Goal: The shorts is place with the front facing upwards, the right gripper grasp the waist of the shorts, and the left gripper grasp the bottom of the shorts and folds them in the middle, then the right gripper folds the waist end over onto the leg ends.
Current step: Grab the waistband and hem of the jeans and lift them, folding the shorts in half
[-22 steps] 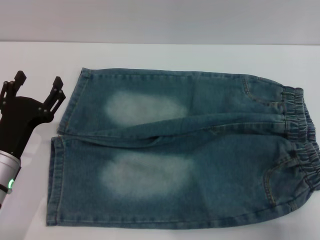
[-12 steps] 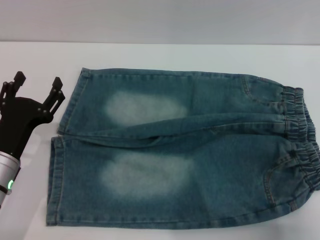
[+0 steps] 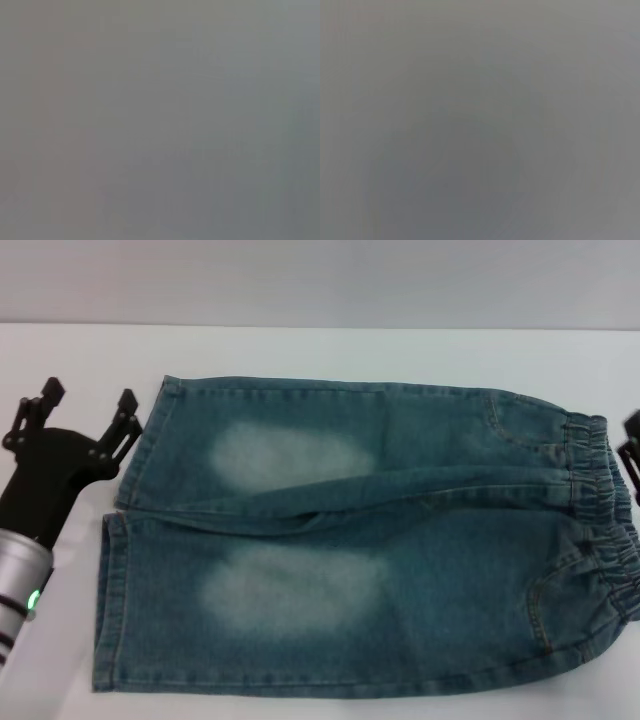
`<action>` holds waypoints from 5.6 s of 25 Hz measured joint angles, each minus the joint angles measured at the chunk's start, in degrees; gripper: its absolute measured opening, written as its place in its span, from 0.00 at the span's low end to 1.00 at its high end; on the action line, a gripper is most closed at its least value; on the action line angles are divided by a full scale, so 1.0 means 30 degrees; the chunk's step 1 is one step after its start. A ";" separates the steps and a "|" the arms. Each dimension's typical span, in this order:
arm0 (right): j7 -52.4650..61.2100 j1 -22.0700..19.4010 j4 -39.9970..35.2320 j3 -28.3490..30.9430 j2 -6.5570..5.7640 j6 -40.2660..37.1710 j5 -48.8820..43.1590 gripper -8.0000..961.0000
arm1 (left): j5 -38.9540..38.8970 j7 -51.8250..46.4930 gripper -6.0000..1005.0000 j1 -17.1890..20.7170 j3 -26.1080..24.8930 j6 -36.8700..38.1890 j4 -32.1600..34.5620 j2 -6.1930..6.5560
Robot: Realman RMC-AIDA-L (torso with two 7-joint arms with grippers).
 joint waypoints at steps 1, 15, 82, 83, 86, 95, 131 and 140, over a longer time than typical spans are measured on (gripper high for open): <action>-0.0012 0.0076 0.0784 0.0038 -0.0382 0.0959 -0.0004 0.82 | 0.0022 0.0406 0.86 0.0036 -0.0006 -0.0975 -0.0815 0.0074; -0.0106 -0.0246 1.3343 0.9449 -0.3402 2.4640 -0.0617 0.82 | 0.0220 0.1698 0.84 0.1032 -0.2982 -2.1047 -1.4175 0.1250; -0.7118 -0.2173 1.6467 2.8823 0.0681 5.0526 0.2432 0.82 | 0.2782 -0.0817 0.77 0.2734 -0.5646 -5.1684 -2.7259 0.0188; -0.7152 -0.2156 1.6445 2.8871 0.0676 5.0550 0.2492 0.82 | 0.2816 -0.0813 0.73 0.2673 -0.5627 -5.1716 -2.7335 0.0190; -0.7271 -0.2140 1.6264 2.8898 0.0676 5.0557 0.2854 0.81 | 0.2881 -0.0805 0.61 0.2470 -0.5646 -5.1870 -2.7295 0.0197; -0.7338 -0.2083 1.5761 2.9072 0.0680 5.0578 0.3133 0.81 | 0.2952 -0.0530 0.44 0.2369 -0.5739 -5.2430 -2.7388 0.0228; -0.7667 -0.1783 1.3009 2.8899 0.0739 5.0631 0.1448 0.81 | 0.2979 -0.0374 0.01 0.1430 -0.5746 -5.2923 -2.7667 0.0242; -0.8762 -0.1735 1.2996 2.9048 0.0705 5.0891 0.1658 0.73 | 0.2979 -0.0298 0.01 0.1059 -0.5772 -5.2951 -2.7711 0.0227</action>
